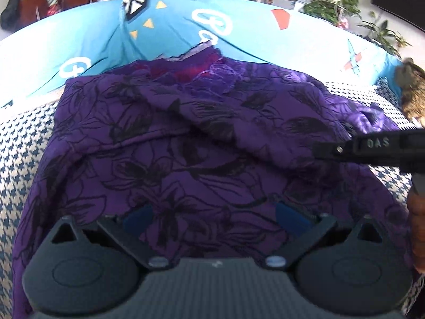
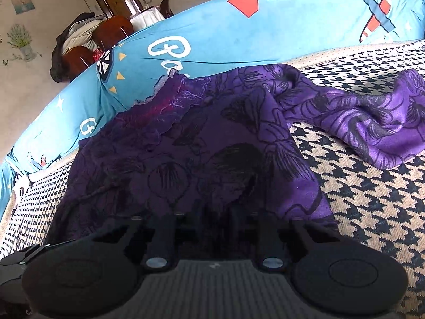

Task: Fold clothes

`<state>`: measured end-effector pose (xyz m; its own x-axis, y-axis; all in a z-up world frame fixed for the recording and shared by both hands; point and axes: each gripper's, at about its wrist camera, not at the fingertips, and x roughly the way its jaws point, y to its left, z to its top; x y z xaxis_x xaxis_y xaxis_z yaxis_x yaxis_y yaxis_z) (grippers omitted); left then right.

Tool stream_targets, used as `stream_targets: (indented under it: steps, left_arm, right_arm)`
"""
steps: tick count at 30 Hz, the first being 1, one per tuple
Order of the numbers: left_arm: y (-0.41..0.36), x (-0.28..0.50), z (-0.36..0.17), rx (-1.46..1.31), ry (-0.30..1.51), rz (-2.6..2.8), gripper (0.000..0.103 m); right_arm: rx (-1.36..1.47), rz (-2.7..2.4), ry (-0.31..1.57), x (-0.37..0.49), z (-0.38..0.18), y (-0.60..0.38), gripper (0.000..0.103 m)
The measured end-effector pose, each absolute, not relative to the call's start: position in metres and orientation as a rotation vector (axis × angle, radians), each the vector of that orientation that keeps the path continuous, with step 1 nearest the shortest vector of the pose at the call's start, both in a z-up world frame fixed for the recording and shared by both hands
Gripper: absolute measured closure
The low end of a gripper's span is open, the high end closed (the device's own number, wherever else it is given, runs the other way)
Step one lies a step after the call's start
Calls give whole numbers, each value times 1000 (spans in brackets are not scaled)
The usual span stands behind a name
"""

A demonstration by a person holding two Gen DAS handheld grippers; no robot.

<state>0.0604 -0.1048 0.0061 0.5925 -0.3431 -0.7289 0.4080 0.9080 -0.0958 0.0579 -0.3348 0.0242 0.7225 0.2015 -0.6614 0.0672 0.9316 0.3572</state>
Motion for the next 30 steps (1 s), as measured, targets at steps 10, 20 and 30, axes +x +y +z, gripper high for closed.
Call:
stream_targets:
  steps: [10, 20, 30]
  left_arm:
    - [-116, 41, 19, 104, 750, -584, 0]
    - [-127, 38, 18, 86, 727, -642, 0]
    - [-160, 24, 10, 207, 572, -584, 0]
  right_arm:
    - [662, 426, 664, 56, 55, -336, 92]
    - [797, 329, 788, 63, 39, -348, 89]
    - [799, 386, 828, 62, 30, -347, 89]
